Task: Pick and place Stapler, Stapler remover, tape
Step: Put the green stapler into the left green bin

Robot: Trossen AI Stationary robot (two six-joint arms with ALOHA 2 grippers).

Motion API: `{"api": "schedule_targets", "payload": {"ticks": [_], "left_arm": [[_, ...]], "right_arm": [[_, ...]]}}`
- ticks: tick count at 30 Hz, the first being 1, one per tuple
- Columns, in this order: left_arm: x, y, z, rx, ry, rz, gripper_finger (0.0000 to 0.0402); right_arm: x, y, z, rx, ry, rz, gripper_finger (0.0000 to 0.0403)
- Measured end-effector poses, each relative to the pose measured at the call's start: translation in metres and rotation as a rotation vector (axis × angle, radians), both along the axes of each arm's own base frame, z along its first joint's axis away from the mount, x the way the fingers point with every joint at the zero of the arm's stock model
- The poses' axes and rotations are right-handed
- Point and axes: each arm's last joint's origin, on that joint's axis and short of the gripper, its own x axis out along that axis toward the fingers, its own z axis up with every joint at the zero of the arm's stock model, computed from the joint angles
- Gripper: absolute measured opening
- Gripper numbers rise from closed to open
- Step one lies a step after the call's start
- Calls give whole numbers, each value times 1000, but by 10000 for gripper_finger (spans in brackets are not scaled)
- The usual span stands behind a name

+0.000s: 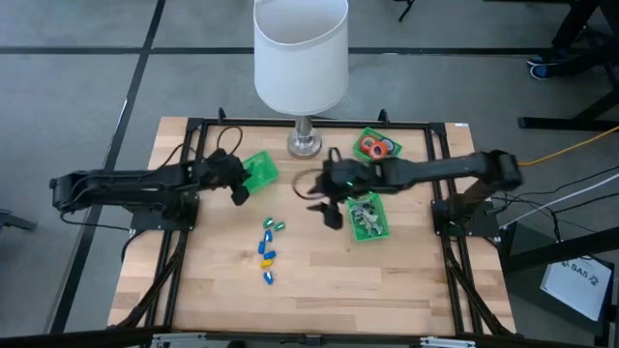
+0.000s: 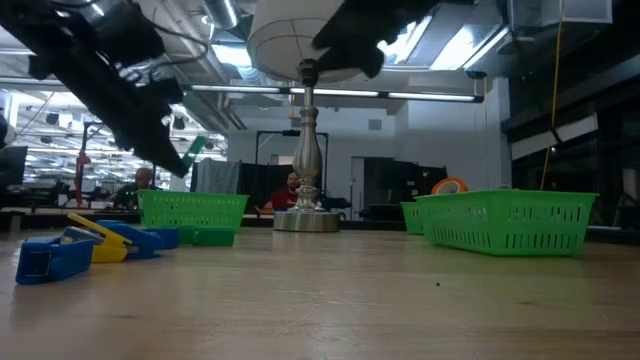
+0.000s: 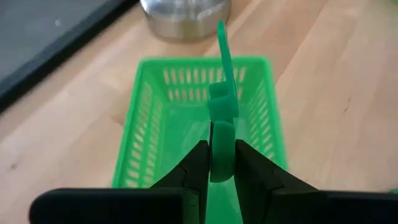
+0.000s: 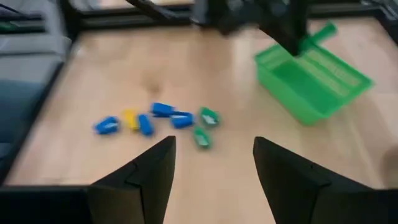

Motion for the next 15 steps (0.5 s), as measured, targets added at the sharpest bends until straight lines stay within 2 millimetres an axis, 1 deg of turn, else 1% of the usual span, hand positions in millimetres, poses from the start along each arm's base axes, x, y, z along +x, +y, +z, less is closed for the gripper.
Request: {"api": "schedule_targets", "payload": {"ticks": [3,8,11,13,15], "left_arm": [[3,7,-4,-31,38,22,50],[7,12,-7,-58,72,35,59],[9,14,-10,-65,94,42,62],[9,15,-12,-72,110,49,62],[10,17,-15,-79,125,56,63]], "right_arm": [[-30,4,7,32,-113,-5,220],[-81,-1,13,56,-281,-87,220],[-111,-4,15,129,-331,-179,220],[-129,-8,12,152,-338,-239,220],[-140,-10,9,197,-372,-303,220]]}}
